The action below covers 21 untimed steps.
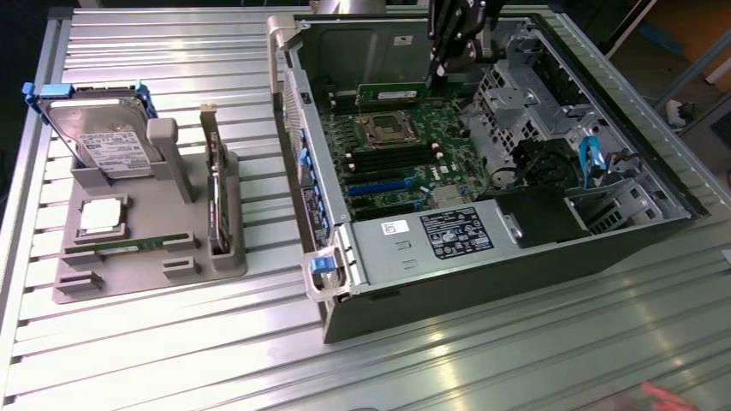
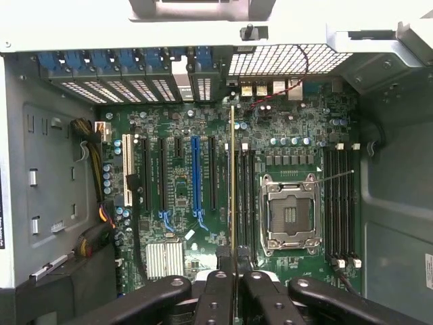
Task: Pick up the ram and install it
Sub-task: 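Insert the ram into the slot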
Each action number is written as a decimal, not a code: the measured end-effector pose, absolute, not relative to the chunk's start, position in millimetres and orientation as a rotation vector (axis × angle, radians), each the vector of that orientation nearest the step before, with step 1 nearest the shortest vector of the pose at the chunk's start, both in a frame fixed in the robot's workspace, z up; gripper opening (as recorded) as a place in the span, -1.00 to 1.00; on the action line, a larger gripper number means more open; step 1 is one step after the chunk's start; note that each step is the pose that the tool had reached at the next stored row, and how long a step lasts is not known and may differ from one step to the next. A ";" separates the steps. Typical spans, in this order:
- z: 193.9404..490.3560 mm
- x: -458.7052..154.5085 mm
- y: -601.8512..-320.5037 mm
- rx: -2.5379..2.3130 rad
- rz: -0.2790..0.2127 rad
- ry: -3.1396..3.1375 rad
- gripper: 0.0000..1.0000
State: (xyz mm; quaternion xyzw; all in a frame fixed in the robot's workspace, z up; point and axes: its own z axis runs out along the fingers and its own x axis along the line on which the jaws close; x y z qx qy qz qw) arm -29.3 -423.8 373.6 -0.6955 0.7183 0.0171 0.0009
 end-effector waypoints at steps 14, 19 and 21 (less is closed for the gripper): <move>373.6 -28.8 -423.9 -2.184 0.054 2.256 -0.76; 373.5 -20.6 -423.8 -2.184 0.054 2.255 -0.76; 373.5 -18.4 -423.8 -2.184 0.054 2.255 -0.76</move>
